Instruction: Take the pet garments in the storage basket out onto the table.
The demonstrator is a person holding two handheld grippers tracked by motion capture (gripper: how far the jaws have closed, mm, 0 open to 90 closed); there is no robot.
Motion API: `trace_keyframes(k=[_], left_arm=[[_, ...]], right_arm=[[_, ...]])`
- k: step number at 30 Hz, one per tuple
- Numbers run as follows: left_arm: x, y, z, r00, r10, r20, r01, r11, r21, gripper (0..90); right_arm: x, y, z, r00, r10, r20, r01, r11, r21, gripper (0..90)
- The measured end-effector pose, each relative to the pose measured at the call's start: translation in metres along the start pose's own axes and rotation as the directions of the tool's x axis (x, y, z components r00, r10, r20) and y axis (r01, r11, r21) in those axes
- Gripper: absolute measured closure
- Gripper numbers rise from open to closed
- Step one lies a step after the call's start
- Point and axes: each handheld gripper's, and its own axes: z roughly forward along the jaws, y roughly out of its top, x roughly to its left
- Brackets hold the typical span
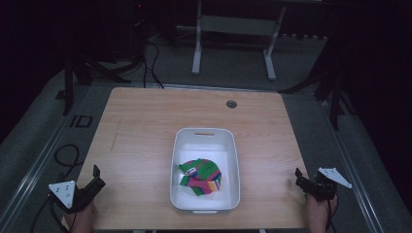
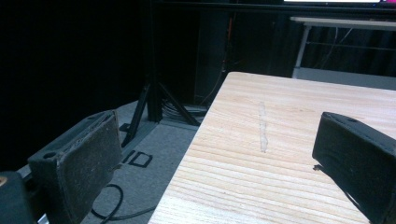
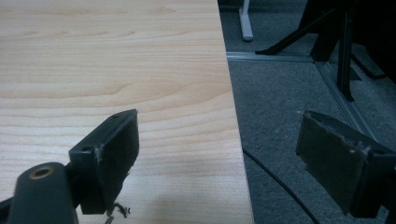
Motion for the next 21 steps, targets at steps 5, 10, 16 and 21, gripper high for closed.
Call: trace_keyframes(k=[5,10,16,21], left_arm=[[0.002,0.001,0.001,0.9997,-0.015,0.017,0.015,0.9998,0.012,1.9],[0.003,0.001,0.001,0.9994,-0.025,0.025,0.024,0.9996,0.017,1.9],[0.004,0.001,0.001,0.9991,-0.032,0.028,0.031,0.9993,0.018,1.9],[0.005,0.001,0.002,0.9987,-0.034,0.039,0.034,0.9992,0.023,1.9]], right_arm=[[0.002,0.001,0.002,0.9997,-0.022,-0.008,0.022,0.999,0.027,13.0],[0.0,0.003,0.008,0.9914,-0.033,-0.127,0.045,0.995,0.093,13.4],[-0.005,0.005,0.011,0.9538,-0.083,-0.289,0.128,0.982,0.139,13.3],[-0.005,0.004,0.005,0.915,-0.111,-0.388,0.181,0.972,0.149,13.5]])
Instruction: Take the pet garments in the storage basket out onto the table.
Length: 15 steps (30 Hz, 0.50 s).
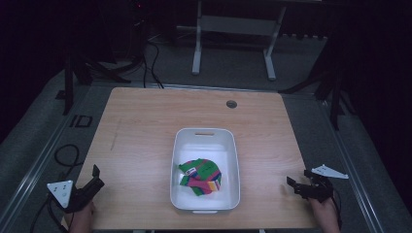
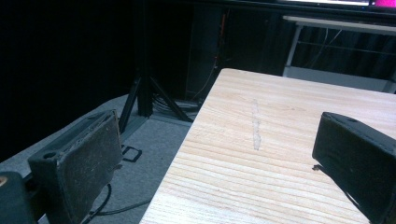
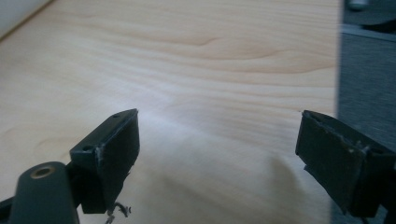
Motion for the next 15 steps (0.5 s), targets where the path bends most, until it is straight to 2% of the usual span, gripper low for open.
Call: trace_keyframes(k=[2,3,5,6,8,9,12,15], left_arm=[[0.0,0.0,0.0,1.0,0.0,0.004,0.0,1.0,0.0,1.9],[0.0,0.0,0.0,1.0,-0.001,0.005,0.001,1.0,0.001,1.9],[0.0,0.0,0.0,1.0,-0.002,0.009,0.002,1.0,0.004,1.9],[0.001,0.0,0.0,0.9999,-0.003,0.011,0.003,1.0,0.004,1.8],[0.001,0.0,0.0,0.9998,-0.006,0.016,0.006,1.0,0.005,1.9],[0.001,0.0,0.0,0.9999,-0.005,0.015,0.005,1.0,0.006,1.9],[0.0,0.0,0.001,0.9998,-0.004,0.017,0.003,1.0,0.006,1.9],[0.0,0.0,0.001,0.9998,-0.005,0.018,0.005,1.0,0.006,1.9]], right_arm=[[0.0,0.0,0.0,0.998,-0.038,-0.051,0.039,0.999,0.024,13.7],[0.001,0.0,0.0,0.9943,-0.065,-0.085,0.068,0.997,0.036,13.8],[0.003,0.0,0.0,0.9797,-0.116,-0.163,0.126,0.991,0.052,13.9],[0.004,0.0,0.0,0.9746,-0.132,-0.181,0.144,0.988,0.057,13.8],[0.009,0.002,0.001,0.9572,-0.185,-0.222,0.205,0.976,0.069,13.9],[0.011,0.003,0.002,0.9488,-0.198,-0.246,0.222,0.972,0.076,13.9],[0.019,0.006,0.004,0.9238,-0.231,-0.305,0.269,0.959,0.087,13.8],[0.028,0.011,0.008,0.8953,-0.242,-0.374,0.302,0.947,0.111,13.8]])
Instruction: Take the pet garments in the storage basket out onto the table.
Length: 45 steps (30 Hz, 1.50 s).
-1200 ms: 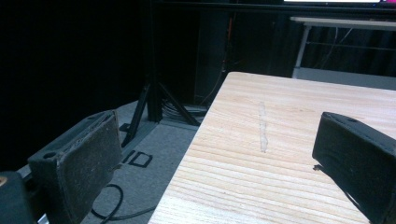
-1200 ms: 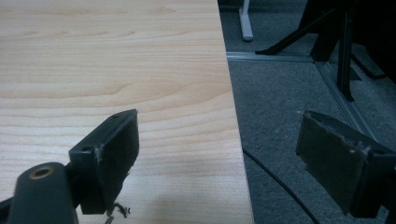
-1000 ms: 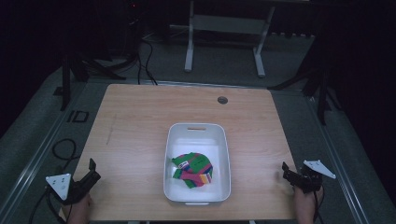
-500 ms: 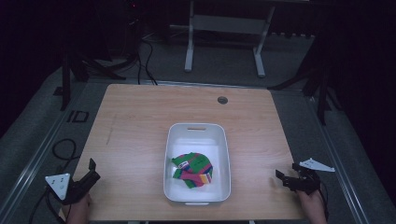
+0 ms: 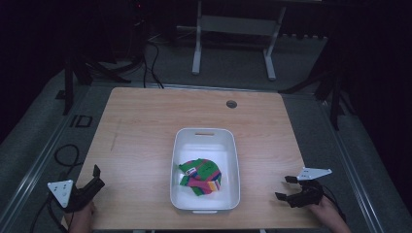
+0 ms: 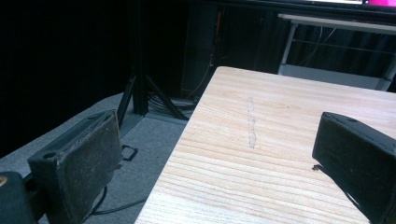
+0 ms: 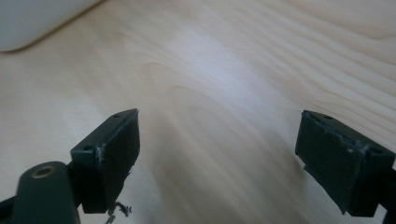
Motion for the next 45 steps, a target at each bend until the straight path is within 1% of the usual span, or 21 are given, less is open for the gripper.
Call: trace_keyframes(k=[1,3,4,5,8,11,13,15,16,18,21,23,27,30,34,36,37,41,42,43,45], left_arm=[[0.0,0.0,0.0,1.0,-0.001,0.001,0.001,1.0,0.001,1.9],[0.0,0.0,0.0,1.0,-0.001,0.003,0.001,1.0,0.001,1.9],[0.0,0.0,0.0,1.0,0.0,0.004,0.0,1.0,0.002,1.9],[0.0,0.0,0.0,1.0,0.001,0.004,-0.001,1.0,0.002,1.9],[0.0,0.0,0.0,1.0,0.001,0.007,-0.001,1.0,0.003,1.9],[0.001,0.0,0.0,1.0,0.0,0.009,0.0,1.0,0.004,1.9],[0.0,0.0,0.0,1.0,0.001,0.01,-0.001,1.0,0.003,1.9],[0.0,0.0,0.0,0.9999,0.006,0.01,-0.006,1.0,0.002,1.9],[0.0,0.0,0.0,0.9999,0.008,0.01,-0.008,1.0,0.002,1.9],[0.0,0.0,0.0,0.9999,0.01,0.01,-0.01,0.9999,0.004,1.9],[0.0,0.0,0.0,0.9999,0.007,0.012,-0.007,1.0,0.003,1.9],[0.0,0.0,0.0,0.9999,0.003,0.012,-0.003,1.0,0.003,1.9],[0.0,0.0,0.0,0.9999,0.007,0.014,-0.007,1.0,0.003,1.9],[0.0,0.0,0.0,0.9998,0.009,0.015,-0.009,1.0,0.003,1.9],[0.0,0.0,0.0,0.9998,0.007,0.016,-0.007,1.0,0.003,1.8],[0.0,0.0,0.0,0.9998,0.007,0.018,-0.007,1.0,0.003,1.9],[0.0,0.0,0.0,0.9998,0.006,0.018,-0.006,1.0,0.003,1.9],[0.0,0.0,0.0,0.9997,0.007,0.023,-0.007,1.0,0.005,1.9],[0.0,0.0,0.0,0.9997,0.007,0.025,-0.007,1.0,0.005,1.9],[0.0,0.0,0.0,0.9997,0.007,0.024,-0.007,1.0,0.005,1.9],[0.0,0.0,0.0,0.9997,0.006,0.022,-0.006,1.0,0.004,1.9]], right_arm=[[0.003,0.004,0.002,0.9998,-0.016,-0.015,0.016,1.0,0.014,13.8],[0.007,0.01,0.005,0.9988,-0.03,-0.039,0.031,0.999,0.034,13.8],[0.011,0.015,0.006,0.9969,-0.044,-0.066,0.047,0.998,0.04,13.8],[0.013,0.018,0.006,0.9954,-0.054,-0.079,0.057,0.997,0.042,13.8],[0.023,0.033,0.007,0.988,-0.089,-0.126,0.094,0.995,0.039,13.8],[0.035,0.053,0.004,0.979,-0.128,-0.159,0.134,0.99,0.032,13.8],[0.042,0.064,0.002,0.9737,-0.149,-0.172,0.156,0.987,0.024,13.8],[0.049,0.077,0.0,0.9666,-0.179,-0.183,0.185,0.982,0.018,13.8],[0.052,0.085,-0.001,0.9612,-0.195,-0.195,0.202,0.979,0.014,13.8],[0.057,0.097,-0.001,0.9551,-0.216,-0.203,0.225,0.974,0.025,13.8],[0.064,0.112,-0.001,0.9479,-0.229,-0.221,0.243,0.969,0.038,13.7],[0.069,0.121,0.0,0.9456,-0.237,-0.223,0.253,0.966,0.045,13.6],[0.08,0.14,0.004,0.9353,-0.26,-0.24,0.279,0.959,0.048,13.6],[0.089,0.154,0.011,0.9248,-0.291,-0.246,0.312,0.949,0.052,13.6],[0.099,0.169,0.024,0.9126,-0.315,-0.26,0.344,0.936,0.072,13.6],[0.104,0.176,0.031,0.9058,-0.329,-0.266,0.362,0.928,0.084,13.8],[0.106,0.179,0.034,0.9015,-0.341,-0.267,0.376,0.922,0.09,13.8],[0.117,0.191,0.05,0.8883,-0.36,-0.285,0.405,0.907,0.118,14.0],[0.119,0.194,0.054,0.8871,-0.363,-0.285,0.41,0.903,0.126,14.1],[0.122,0.196,0.059,0.884,-0.368,-0.288,0.417,0.9,0.129,14.1],[0.128,0.202,0.068,0.8763,-0.379,-0.297,0.433,0.89,0.141,14.2]])
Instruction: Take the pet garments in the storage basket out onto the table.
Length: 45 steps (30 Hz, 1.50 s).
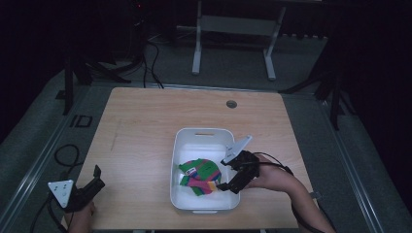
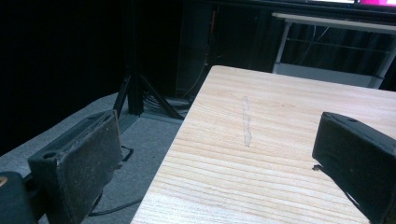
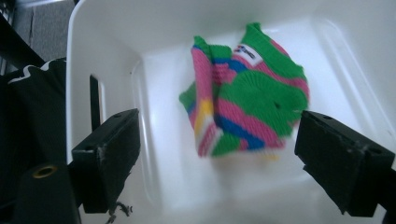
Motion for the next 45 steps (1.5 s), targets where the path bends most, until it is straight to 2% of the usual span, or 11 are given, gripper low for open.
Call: trace_keyframes(k=[12,24,31,35,37,38,39,41,43,44,45], left_arm=[[0.001,0.0,0.0,0.9999,-0.005,0.015,0.005,1.0,0.0,1.9],[0.001,0.0,0.0,0.9997,-0.008,0.021,0.008,1.0,0.001,1.9],[0.002,0.0,0.0,0.9997,-0.011,0.021,0.011,0.9999,0.002,1.9],[0.002,0.0,0.0,0.9997,-0.008,0.023,0.008,1.0,0.003,1.9],[0.002,0.0,0.0,0.9997,-0.008,0.023,0.008,1.0,0.003,1.8],[0.002,0.0,0.0,0.9997,-0.015,0.022,0.015,0.9999,0.003,1.9],[0.002,0.0,0.0,0.9995,-0.022,0.022,0.022,0.9998,-0.002,1.9],[0.003,0.0,0.0,0.9993,-0.03,0.023,0.03,0.9995,0.0,1.9],[0.003,0.0,0.0,0.9993,-0.03,0.023,0.03,0.9995,0.0,1.9],[0.003,0.0,0.0,0.9993,-0.029,0.023,0.029,0.9996,0.0,1.9],[0.003,0.0,0.0,0.9994,-0.026,0.023,0.026,0.9997,0.001,1.9]], right_arm=[[-0.004,0.038,0.049,0.999,-0.031,-0.031,0.033,0.997,0.064,14.8],[-0.01,0.047,0.088,0.999,-0.029,-0.035,0.034,0.986,0.16,14.8],[-0.011,0.047,0.108,0.9998,-0.02,-0.008,0.021,0.977,0.214,14.8],[-0.01,0.045,0.123,0.9974,-0.041,0.06,0.022,0.956,0.291,23.9],[-0.009,0.045,0.124,0.9957,-0.052,0.077,0.026,0.952,0.305,23.9],[-0.007,0.044,0.126,0.9902,-0.088,0.108,0.049,0.946,0.321,35.8],[-0.005,0.044,0.126,0.9853,-0.107,0.133,0.058,0.943,0.328,41.5],[-0.005,0.045,0.125,0.9785,-0.116,0.17,0.056,0.945,0.323,57.4],[-0.006,0.045,0.124,0.9755,-0.113,0.189,0.048,0.947,0.319,57.4],[-0.007,0.046,0.122,0.9749,-0.106,0.196,0.04,0.949,0.312,68.1],[-0.007,0.046,0.12,0.9746,-0.107,0.196,0.043,0.95,0.308,69.0]])
